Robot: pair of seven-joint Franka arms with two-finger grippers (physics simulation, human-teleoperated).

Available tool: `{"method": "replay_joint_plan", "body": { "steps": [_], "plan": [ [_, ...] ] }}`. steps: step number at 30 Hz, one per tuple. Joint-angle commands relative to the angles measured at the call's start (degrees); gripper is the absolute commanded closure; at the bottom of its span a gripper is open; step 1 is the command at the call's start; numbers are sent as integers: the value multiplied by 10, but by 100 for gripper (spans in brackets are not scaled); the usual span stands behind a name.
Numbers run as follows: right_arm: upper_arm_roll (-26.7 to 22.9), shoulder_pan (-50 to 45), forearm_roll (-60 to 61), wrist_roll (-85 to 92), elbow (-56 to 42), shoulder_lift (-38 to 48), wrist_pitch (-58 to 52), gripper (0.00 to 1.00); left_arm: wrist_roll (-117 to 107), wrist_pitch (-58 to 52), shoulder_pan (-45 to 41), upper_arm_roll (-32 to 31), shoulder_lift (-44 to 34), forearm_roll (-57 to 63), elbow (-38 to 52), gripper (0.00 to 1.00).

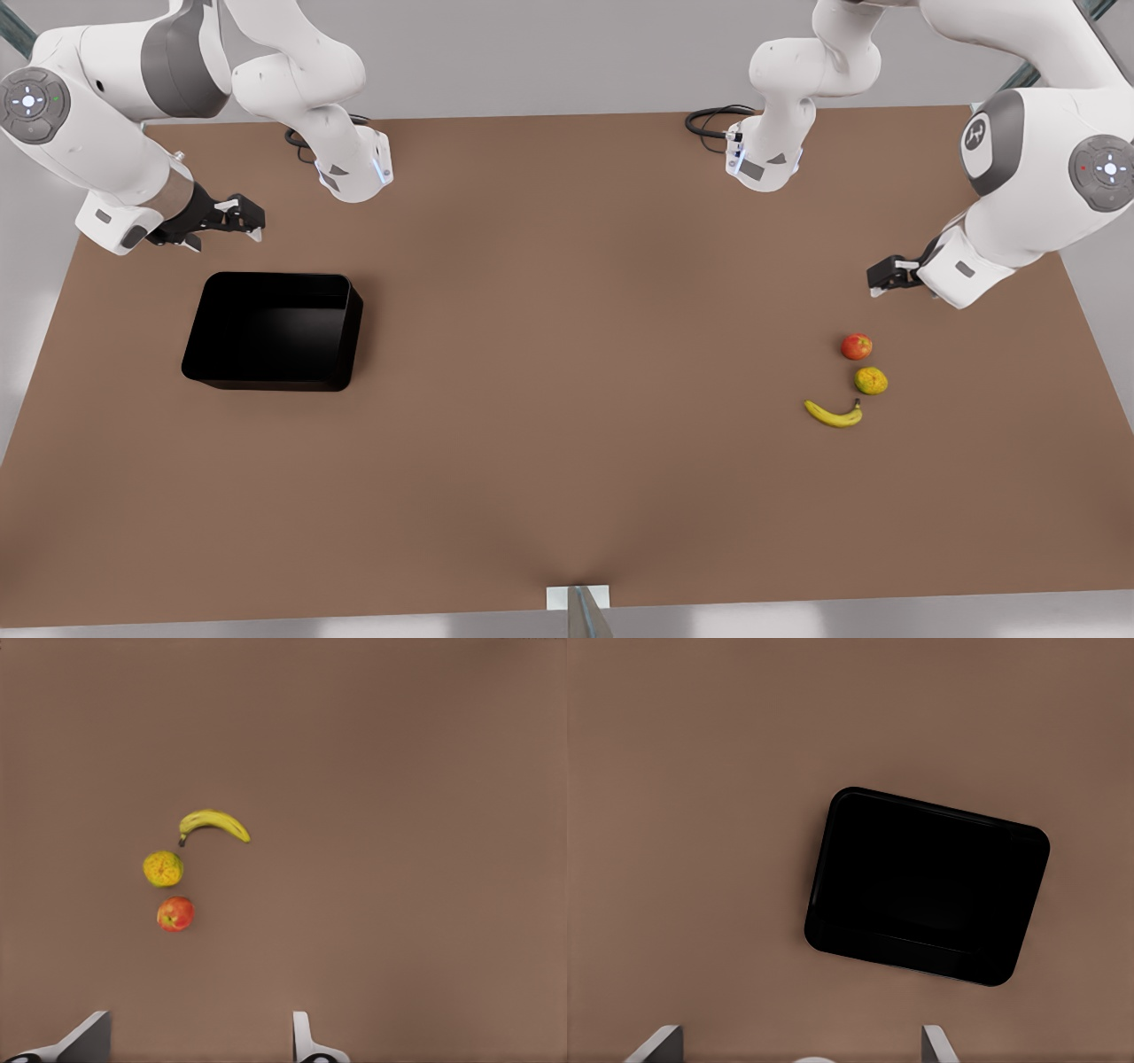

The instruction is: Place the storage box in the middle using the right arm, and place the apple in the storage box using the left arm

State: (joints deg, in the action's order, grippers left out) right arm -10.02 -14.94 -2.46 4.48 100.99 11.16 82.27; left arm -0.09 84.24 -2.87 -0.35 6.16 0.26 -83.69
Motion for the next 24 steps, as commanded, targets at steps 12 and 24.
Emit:
{"method": "replay_joint_plan", "body": {
  "steps": [12, 24],
  "plan": [
    [0, 257, 1, 190, 5, -121, 66, 0, -615, -8, 25, 99, 39, -298, -85, 0],
    [0, 353, 20, 194, 135, -235, 274, 0, -512, 231, 25, 255, -27, -637, -448, 0]
  ]
}}
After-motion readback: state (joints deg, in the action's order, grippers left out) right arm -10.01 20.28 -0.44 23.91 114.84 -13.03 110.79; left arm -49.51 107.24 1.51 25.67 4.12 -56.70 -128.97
